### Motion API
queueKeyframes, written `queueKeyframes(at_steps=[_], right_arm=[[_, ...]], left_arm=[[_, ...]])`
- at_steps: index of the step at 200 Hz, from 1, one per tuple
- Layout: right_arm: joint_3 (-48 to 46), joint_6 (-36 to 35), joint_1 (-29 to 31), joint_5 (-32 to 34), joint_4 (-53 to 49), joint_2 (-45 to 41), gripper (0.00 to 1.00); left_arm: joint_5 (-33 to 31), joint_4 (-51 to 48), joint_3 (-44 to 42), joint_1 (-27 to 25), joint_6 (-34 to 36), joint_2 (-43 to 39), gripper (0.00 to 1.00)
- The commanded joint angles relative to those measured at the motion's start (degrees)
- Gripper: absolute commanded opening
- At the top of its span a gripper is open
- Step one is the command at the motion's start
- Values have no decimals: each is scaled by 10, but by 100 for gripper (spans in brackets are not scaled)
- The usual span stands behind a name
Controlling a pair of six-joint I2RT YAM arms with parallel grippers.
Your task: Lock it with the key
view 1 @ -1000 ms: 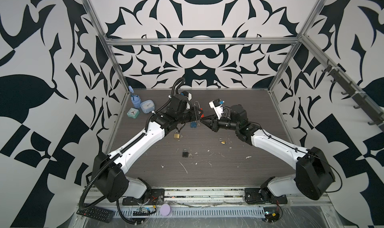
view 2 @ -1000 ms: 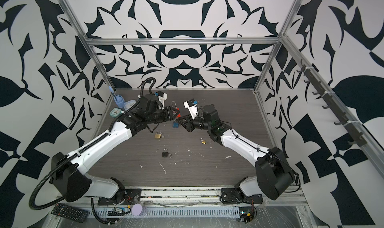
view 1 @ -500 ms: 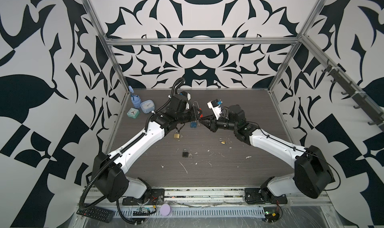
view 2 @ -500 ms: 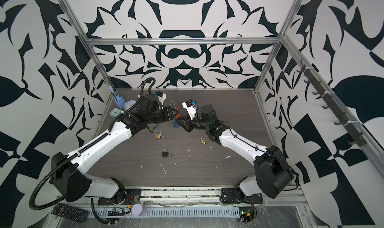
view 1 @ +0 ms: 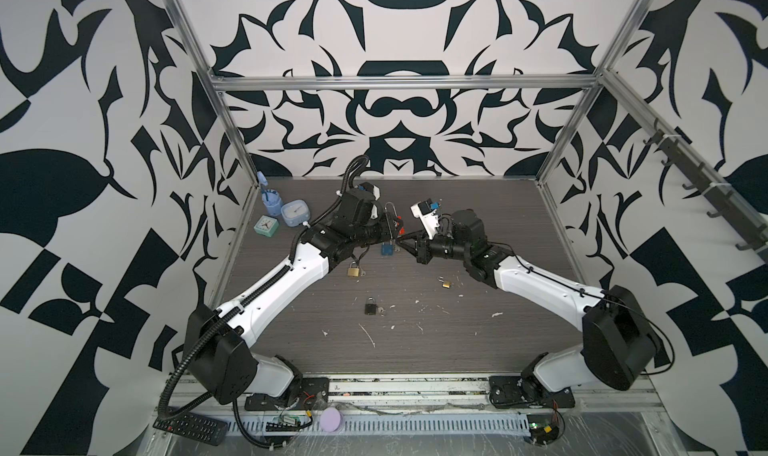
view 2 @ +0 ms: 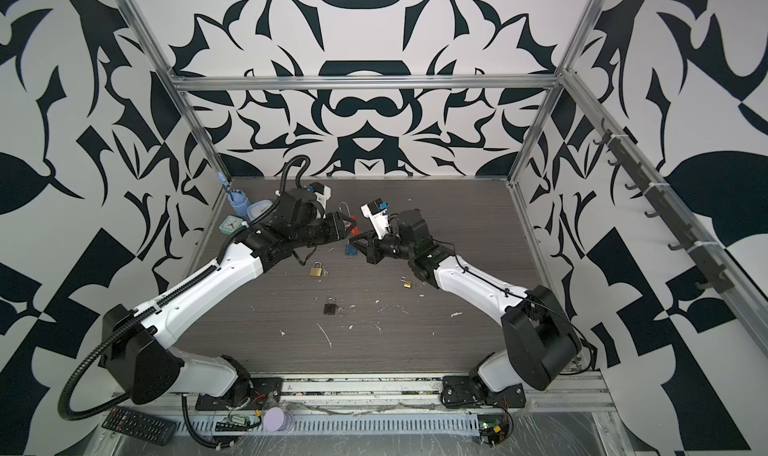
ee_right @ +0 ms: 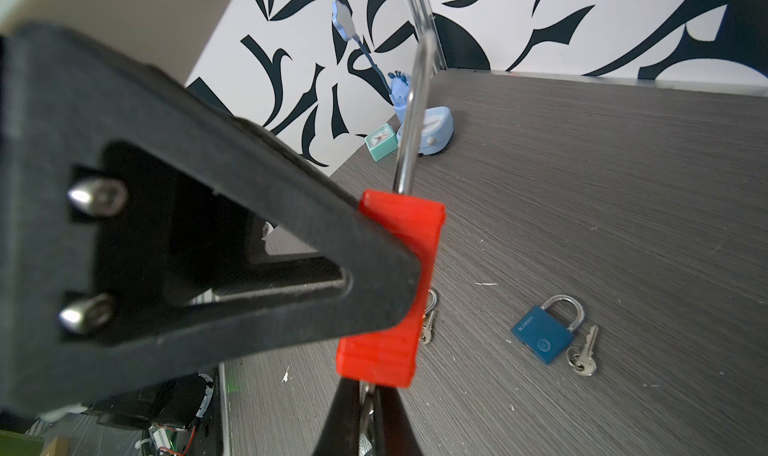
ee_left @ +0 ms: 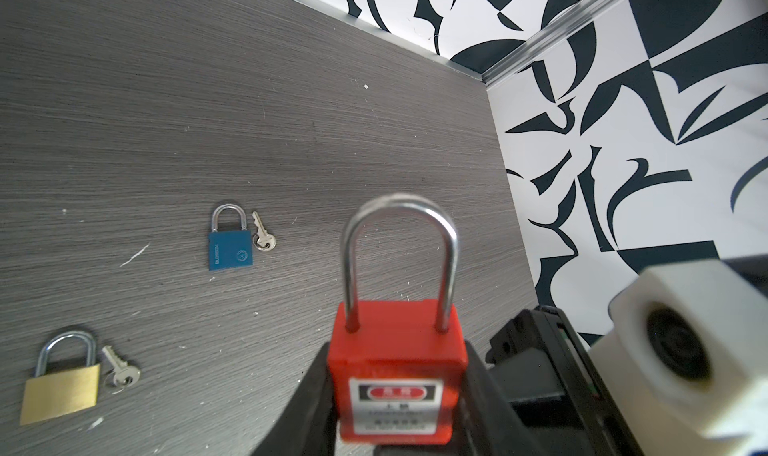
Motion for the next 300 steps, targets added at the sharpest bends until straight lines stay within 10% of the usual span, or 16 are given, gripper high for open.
queueKeyframes(at_steps=[1,219,300], right_arm=[[29,-14,16,-32,14,-8,5],[-169,24,52,13,53,-77,0],[-119,8,-31,96,-141,-185,0]], left_arm=[[-4,13,18,-2,-9,7,0],[-115,-5,77,94,-33,18,0],[-159,-37,125,6,108,79,0]])
